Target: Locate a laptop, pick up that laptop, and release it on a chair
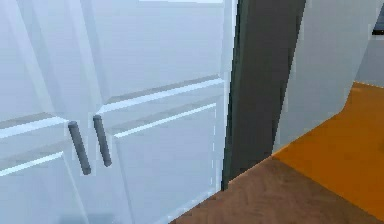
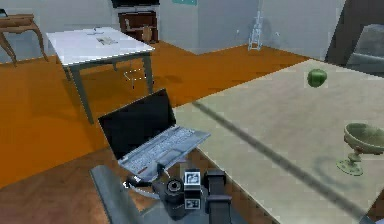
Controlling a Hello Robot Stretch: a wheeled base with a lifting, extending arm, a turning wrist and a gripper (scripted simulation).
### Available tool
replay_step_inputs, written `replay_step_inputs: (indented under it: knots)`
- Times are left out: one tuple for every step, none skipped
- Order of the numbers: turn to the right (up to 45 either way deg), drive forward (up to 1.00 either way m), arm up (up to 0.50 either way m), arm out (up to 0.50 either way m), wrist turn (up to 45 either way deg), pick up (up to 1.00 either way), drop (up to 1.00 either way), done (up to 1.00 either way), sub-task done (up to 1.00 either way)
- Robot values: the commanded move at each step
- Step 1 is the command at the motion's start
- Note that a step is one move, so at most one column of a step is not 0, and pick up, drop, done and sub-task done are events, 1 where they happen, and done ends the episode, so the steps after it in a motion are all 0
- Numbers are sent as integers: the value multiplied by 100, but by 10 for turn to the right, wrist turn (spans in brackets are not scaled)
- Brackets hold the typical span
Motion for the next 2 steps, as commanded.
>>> replay_step_inputs:
  knots:
    - [0, 0, 20, 0, 0, 0, 0, 0, 0]
    - [0, 0, 0, 0, -450, 0, 0, 0, 0]
